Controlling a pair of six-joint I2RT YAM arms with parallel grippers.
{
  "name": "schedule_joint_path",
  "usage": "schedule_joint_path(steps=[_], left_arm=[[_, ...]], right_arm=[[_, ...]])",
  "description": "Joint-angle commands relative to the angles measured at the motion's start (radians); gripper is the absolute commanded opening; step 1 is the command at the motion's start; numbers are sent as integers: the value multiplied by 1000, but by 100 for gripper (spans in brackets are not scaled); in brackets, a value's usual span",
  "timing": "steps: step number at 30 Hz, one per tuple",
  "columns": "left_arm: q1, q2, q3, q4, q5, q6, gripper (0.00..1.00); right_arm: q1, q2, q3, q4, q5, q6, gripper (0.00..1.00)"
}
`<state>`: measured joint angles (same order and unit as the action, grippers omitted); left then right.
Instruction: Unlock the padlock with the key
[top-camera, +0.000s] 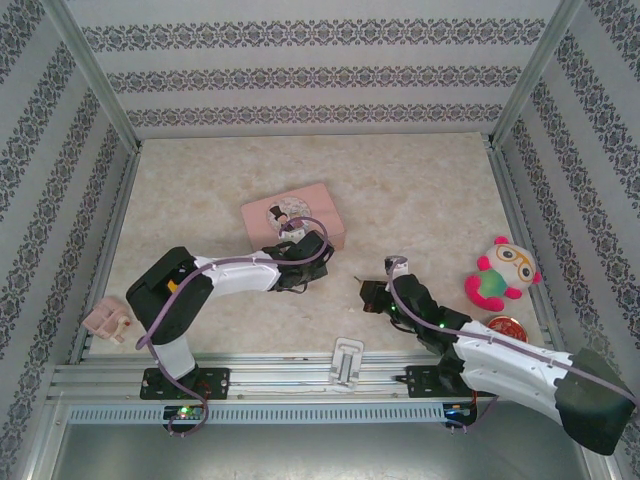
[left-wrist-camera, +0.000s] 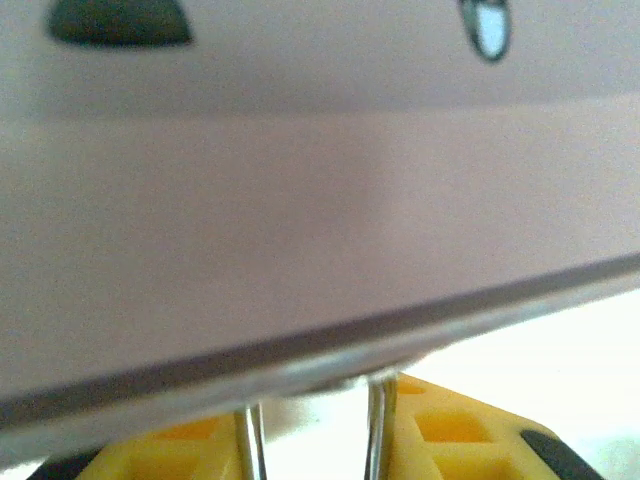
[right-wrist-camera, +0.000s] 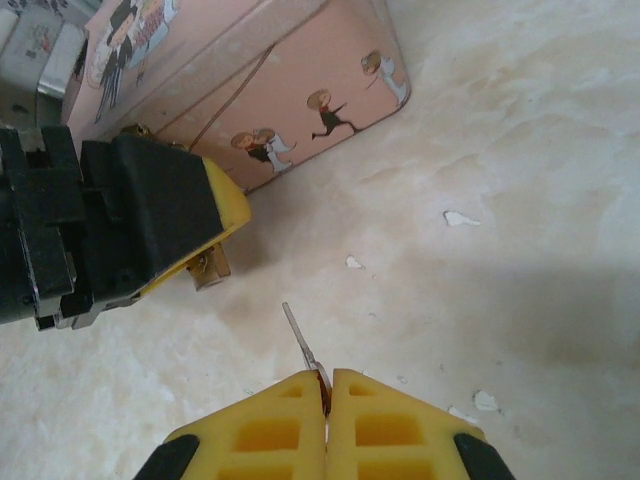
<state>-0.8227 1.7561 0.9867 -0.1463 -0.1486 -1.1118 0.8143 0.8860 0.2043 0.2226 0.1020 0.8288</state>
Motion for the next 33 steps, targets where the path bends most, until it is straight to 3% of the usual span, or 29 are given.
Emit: schedule_joint_path(steps=[1,11,33], left_arm=[[6,-54,6,132,-18,-13,0],[10,-10,18,154,27,-45,0],[17,26,3,201,46,-201,0]], right_arm=[[17,44,-6,83,28,17,0],[50,232,9,280,47,66,0],[123,378,46,385,132,110,0]])
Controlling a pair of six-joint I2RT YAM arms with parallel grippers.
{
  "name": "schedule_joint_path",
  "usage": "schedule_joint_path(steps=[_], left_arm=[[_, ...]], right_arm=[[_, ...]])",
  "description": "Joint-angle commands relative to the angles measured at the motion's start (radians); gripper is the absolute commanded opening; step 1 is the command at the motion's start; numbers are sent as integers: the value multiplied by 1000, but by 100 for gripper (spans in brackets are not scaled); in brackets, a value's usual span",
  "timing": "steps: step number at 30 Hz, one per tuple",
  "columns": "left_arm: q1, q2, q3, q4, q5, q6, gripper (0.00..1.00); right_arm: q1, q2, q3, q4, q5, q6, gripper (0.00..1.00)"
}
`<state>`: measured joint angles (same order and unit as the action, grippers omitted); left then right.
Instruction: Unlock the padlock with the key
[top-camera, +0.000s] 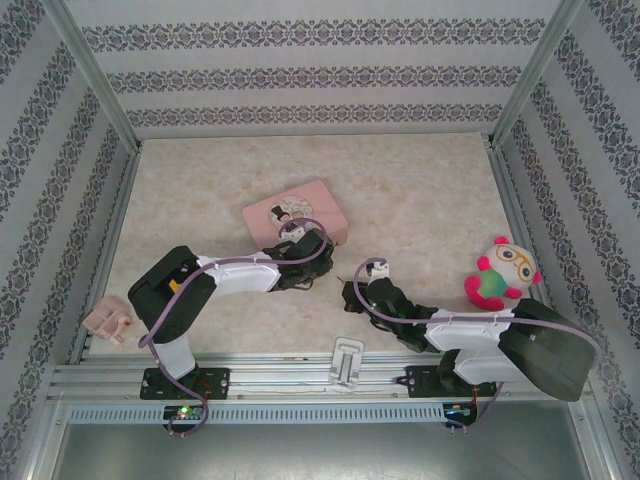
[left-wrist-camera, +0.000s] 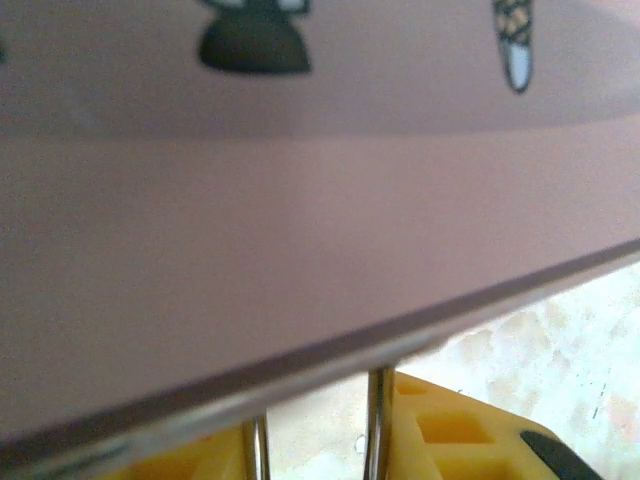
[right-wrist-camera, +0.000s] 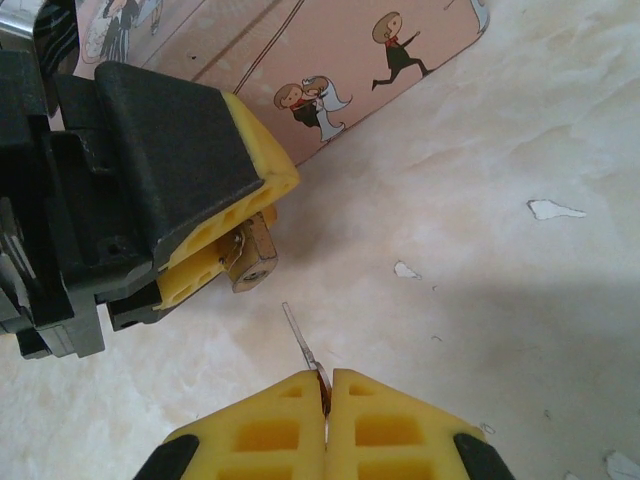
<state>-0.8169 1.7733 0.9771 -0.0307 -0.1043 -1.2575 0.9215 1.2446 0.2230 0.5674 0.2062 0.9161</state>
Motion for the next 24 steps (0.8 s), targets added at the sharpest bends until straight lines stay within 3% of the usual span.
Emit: schedule_joint_path(steps=[1,24], left_arm=[[12,10,12,85,3,-60,0],[12,20,-6,103,17,-74,0]], right_arm=[[17,29,31,46,27,26,0],[20,203,70,200,24,128,0]])
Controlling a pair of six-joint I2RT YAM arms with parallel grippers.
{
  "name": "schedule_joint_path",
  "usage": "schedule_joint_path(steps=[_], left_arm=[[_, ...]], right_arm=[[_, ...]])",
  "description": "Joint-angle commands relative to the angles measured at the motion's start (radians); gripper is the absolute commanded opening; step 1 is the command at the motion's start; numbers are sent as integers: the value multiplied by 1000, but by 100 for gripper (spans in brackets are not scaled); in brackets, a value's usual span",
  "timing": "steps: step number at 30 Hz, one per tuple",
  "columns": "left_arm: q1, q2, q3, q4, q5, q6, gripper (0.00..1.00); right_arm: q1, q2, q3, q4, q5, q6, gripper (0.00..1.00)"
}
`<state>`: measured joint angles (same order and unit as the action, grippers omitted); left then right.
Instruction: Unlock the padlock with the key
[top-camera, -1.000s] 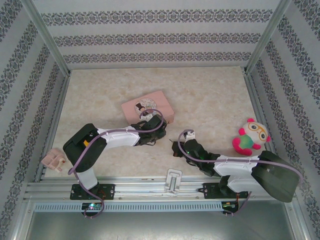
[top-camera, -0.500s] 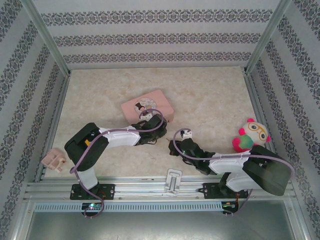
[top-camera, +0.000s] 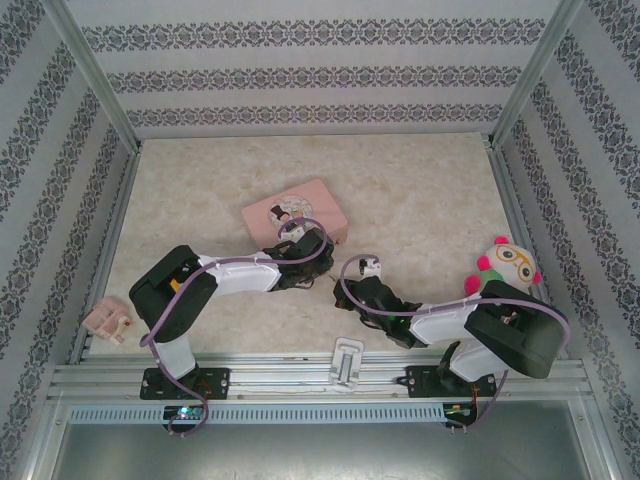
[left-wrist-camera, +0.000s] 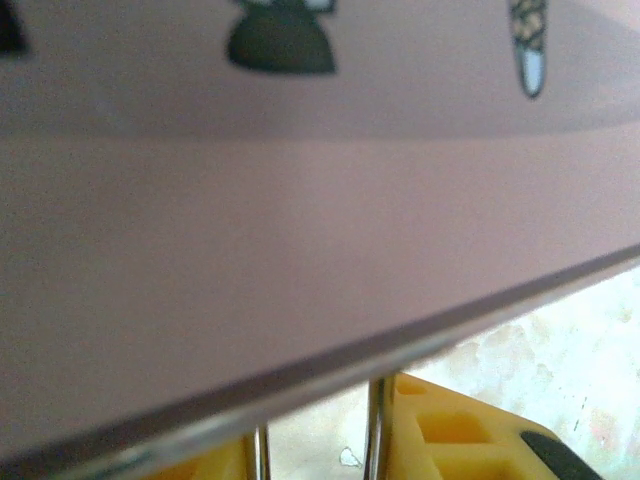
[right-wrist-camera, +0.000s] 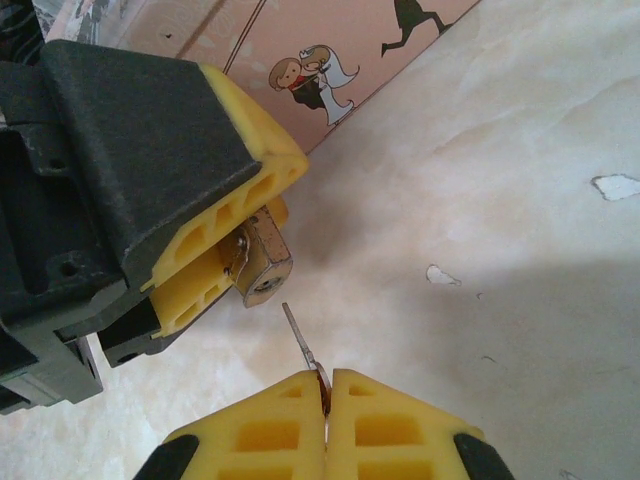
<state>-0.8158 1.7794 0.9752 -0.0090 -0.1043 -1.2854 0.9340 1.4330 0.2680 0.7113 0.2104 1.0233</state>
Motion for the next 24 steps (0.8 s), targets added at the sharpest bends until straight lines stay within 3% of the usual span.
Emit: schedule_joint_path(steps=[1,24], left_arm=[[10,14,-5,83,18,-46,0],[10,16,-7,89,26,-40,0]], right_arm=[[8,20,27,60,20,23,0],[6,135,35,212,25,79,0]])
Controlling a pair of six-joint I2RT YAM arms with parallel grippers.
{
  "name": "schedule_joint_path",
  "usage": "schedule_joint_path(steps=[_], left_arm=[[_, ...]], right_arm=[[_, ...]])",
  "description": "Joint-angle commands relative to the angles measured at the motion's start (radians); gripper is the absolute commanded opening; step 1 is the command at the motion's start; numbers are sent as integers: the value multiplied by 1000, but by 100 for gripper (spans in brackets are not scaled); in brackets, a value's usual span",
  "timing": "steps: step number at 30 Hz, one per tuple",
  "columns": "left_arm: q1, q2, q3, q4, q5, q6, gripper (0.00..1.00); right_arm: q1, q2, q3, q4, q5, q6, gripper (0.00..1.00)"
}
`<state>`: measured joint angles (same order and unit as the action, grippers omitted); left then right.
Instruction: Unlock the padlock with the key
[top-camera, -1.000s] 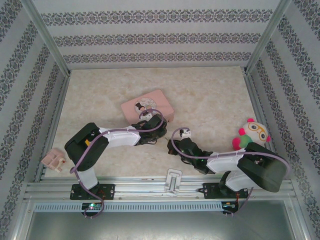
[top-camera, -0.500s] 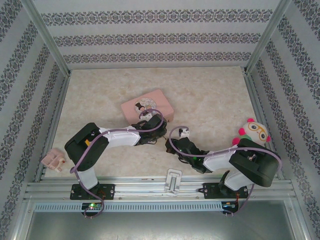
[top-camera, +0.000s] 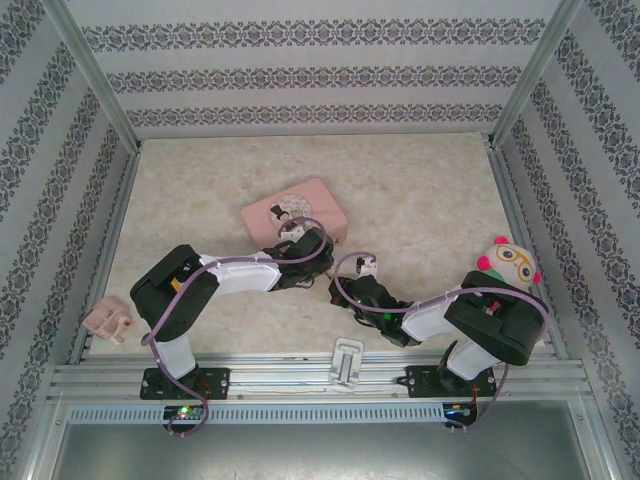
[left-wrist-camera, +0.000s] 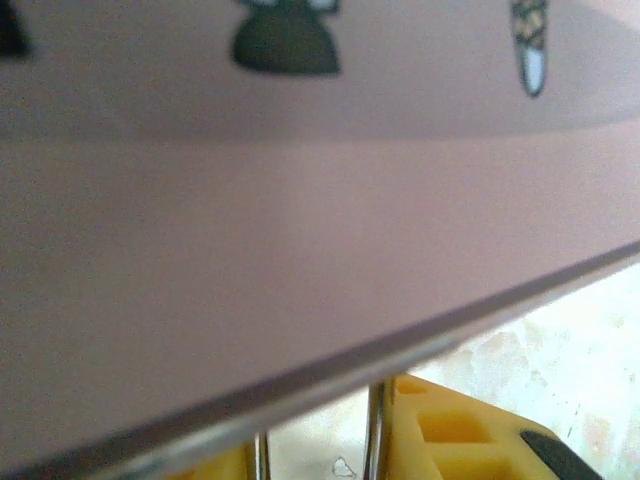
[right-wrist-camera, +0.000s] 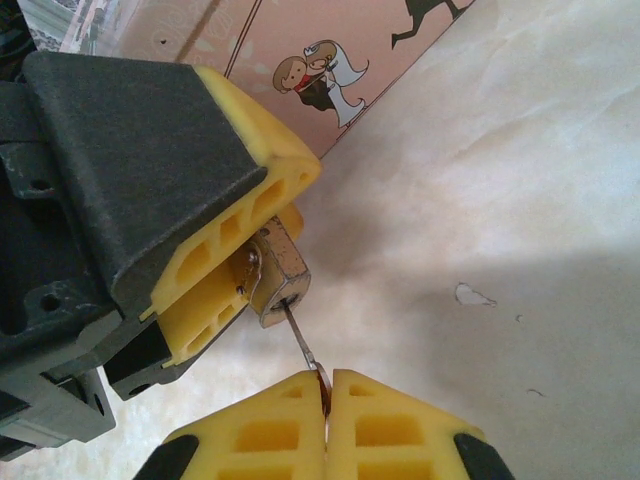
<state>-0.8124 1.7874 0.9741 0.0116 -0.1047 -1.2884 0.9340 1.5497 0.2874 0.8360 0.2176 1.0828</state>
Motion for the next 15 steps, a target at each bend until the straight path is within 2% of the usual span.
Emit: schedule_joint_path(steps=[1,15], left_arm=[[7,7,-6,68,27,-37,0],[7,-3,-13,62,23,-37,0]], right_arm=[[6,25,18,94,17,23,0],[7,67,-26,258,79,55,0]])
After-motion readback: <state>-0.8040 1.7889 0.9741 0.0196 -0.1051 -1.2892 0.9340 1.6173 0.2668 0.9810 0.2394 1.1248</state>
